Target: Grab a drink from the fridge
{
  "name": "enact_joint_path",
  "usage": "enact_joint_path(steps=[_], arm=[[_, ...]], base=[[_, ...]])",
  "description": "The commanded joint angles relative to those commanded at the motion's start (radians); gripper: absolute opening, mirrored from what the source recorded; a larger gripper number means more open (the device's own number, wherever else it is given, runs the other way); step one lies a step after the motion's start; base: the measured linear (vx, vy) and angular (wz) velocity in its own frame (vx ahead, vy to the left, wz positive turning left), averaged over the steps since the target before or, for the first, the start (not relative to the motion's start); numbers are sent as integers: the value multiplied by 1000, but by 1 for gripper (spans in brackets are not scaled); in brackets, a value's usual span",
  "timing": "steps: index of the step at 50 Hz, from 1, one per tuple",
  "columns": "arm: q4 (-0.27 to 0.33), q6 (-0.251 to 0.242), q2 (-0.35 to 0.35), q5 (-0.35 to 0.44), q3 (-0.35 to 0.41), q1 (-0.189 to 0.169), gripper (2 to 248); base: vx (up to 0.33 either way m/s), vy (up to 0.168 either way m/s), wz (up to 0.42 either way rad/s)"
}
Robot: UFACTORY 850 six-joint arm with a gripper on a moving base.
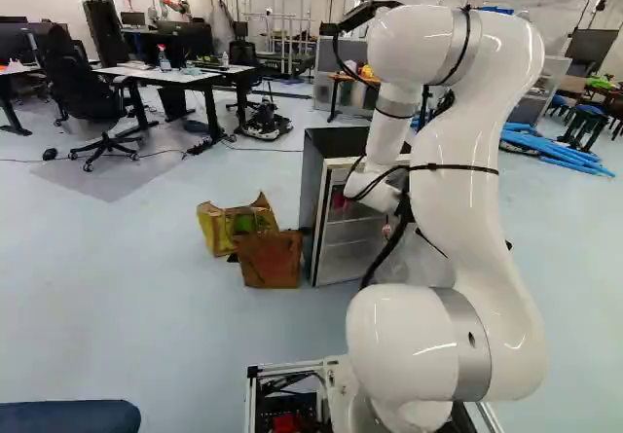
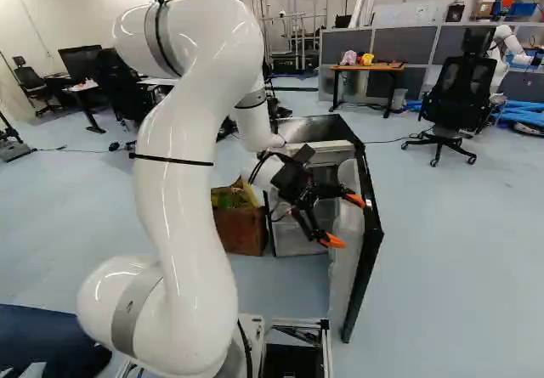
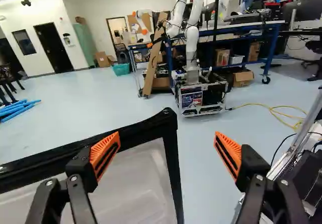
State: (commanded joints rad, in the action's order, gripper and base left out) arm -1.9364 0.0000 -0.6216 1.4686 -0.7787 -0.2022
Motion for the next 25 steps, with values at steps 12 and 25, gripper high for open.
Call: enact_joint_path(steps=[12,25], arm=[[0,0,-20,-27,-67,-71,247],[0,0,-45,-60,-140,-141,247]], base=[[0,0,0],[0,0,0]])
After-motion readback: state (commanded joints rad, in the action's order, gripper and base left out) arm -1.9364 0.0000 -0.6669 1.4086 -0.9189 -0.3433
